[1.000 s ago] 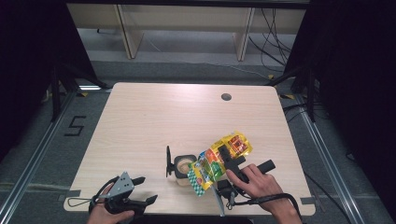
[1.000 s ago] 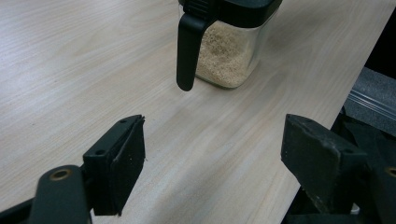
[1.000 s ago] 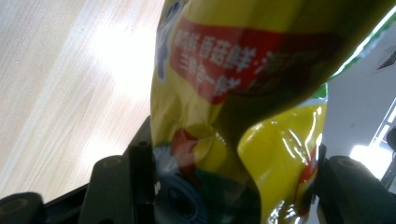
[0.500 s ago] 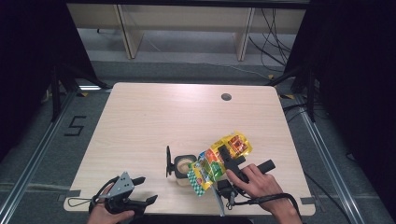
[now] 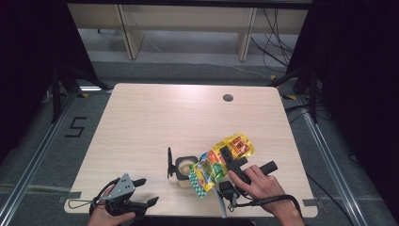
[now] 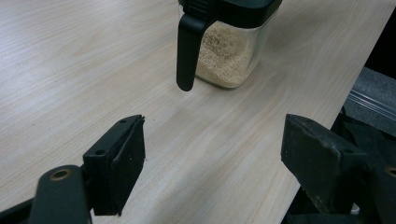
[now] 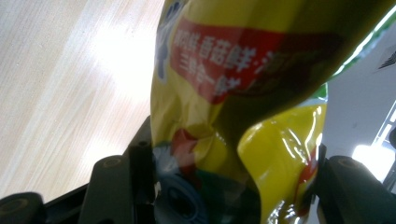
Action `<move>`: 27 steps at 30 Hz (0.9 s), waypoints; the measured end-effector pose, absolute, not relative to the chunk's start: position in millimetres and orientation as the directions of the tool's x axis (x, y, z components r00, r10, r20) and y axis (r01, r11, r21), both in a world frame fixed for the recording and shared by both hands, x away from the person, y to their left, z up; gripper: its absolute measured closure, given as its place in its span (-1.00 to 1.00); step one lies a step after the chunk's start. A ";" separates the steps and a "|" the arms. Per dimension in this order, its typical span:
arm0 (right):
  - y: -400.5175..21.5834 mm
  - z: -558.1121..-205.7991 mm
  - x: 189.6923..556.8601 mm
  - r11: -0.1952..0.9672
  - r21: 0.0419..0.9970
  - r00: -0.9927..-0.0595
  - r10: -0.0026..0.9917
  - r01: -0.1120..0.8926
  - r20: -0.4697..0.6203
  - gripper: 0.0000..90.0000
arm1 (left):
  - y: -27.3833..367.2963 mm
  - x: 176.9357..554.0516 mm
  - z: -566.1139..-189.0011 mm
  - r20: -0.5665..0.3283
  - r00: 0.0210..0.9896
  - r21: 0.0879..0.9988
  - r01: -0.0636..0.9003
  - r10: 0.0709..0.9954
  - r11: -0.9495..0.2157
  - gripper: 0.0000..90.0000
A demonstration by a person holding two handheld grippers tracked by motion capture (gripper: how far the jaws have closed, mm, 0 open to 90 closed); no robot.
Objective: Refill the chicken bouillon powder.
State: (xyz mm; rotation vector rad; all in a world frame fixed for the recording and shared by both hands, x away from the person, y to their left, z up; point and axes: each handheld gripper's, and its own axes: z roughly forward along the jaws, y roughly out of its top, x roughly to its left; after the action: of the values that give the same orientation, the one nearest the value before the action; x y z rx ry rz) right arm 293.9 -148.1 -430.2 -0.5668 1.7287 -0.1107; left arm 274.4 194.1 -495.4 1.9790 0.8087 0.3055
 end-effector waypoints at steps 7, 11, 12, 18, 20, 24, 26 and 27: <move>-148.0 -430.0 293.9 0.873 -0.375 -0.126 -0.429 -0.311 -0.895 -0.04 | 194.2 274.6 -495.3 -0.111 0.753 0.844 0.416 0.649 -0.339 -0.52; -146.0 -426.9 296.2 0.845 -0.412 -0.098 -0.468 -0.342 -0.878 -0.04 | 194.2 274.5 -495.2 -0.111 0.753 0.844 0.416 0.649 -0.339 -0.52; -146.3 -427.0 296.0 0.848 -0.409 -0.104 -0.465 -0.338 -0.879 -0.04 | 194.2 274.5 -495.2 -0.111 0.753 0.844 0.416 0.649 -0.339 -0.52; -148.5 -429.5 293.6 0.876 -0.375 -0.124 -0.427 -0.304 -0.896 -0.04 | 194.2 274.5 -495.2 -0.111 0.753 0.844 0.416 0.649 -0.339 -0.52; -148.2 -428.9 293.3 0.872 -0.384 -0.121 -0.436 -0.304 -0.892 -0.04 | 194.1 274.4 -495.3 -0.111 0.753 0.844 0.416 0.649 -0.338 -0.52; -147.6 -428.6 292.5 0.870 -0.391 -0.120 -0.441 -0.299 -0.890 -0.04 | 194.1 274.4 -495.1 -0.111 0.753 0.844 0.416 0.649 -0.338 -0.52; -148.1 -429.5 291.9 0.875 -0.385 -0.120 -0.433 -0.292 -0.893 -0.04 | 194.1 274.4 -495.2 -0.110 0.753 0.844 0.416 0.649 -0.338 -0.52; -148.0 -429.4 291.8 0.875 -0.386 -0.118 -0.433 -0.293 -0.893 -0.04 | 194.1 274.4 -495.2 -0.111 0.753 0.844 0.416 0.649 -0.338 -0.52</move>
State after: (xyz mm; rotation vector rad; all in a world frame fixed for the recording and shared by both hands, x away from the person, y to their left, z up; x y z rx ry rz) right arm 291.8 -148.0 -429.4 -0.5607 1.7161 -0.1308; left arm 274.4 194.1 -495.2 1.9799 0.8063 0.3028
